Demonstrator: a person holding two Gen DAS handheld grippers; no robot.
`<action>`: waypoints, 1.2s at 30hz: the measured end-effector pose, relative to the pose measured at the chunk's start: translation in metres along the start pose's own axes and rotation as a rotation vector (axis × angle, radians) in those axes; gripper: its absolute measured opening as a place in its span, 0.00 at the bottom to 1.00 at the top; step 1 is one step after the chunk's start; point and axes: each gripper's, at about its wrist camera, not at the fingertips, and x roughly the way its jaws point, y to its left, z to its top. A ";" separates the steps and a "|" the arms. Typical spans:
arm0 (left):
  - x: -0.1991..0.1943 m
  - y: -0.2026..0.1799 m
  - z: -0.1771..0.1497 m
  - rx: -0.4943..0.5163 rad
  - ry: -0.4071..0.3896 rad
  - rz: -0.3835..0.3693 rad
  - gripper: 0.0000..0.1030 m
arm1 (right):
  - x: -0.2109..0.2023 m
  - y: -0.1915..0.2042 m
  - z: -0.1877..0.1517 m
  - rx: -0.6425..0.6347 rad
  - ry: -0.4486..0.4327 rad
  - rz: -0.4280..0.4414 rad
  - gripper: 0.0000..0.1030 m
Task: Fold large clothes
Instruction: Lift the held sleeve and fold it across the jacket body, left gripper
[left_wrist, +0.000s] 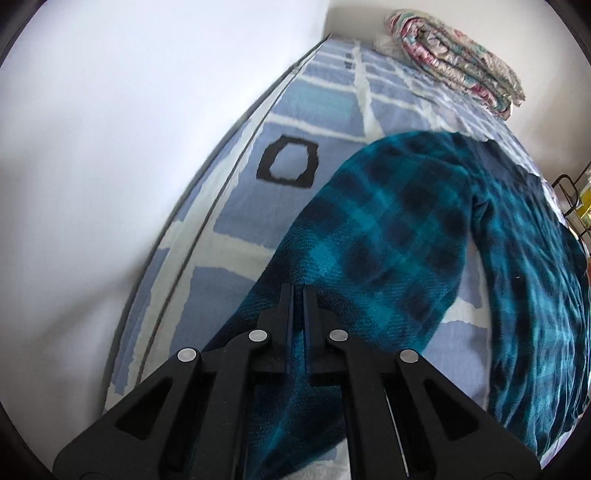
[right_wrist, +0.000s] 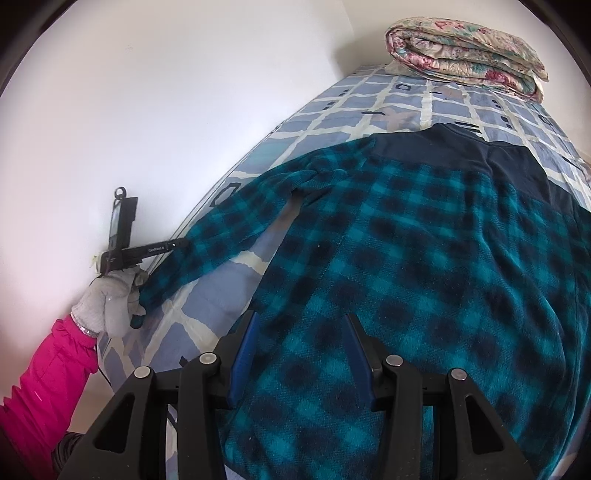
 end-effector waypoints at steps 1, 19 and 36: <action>-0.007 -0.002 0.001 0.003 -0.017 -0.013 0.02 | 0.002 0.000 0.001 -0.003 0.002 -0.001 0.47; -0.087 -0.174 -0.078 0.410 0.024 -0.242 0.17 | 0.070 0.005 0.057 0.080 0.048 0.131 0.46; -0.059 -0.046 -0.076 0.101 0.051 -0.110 0.52 | 0.145 0.045 0.093 0.123 0.086 0.081 0.66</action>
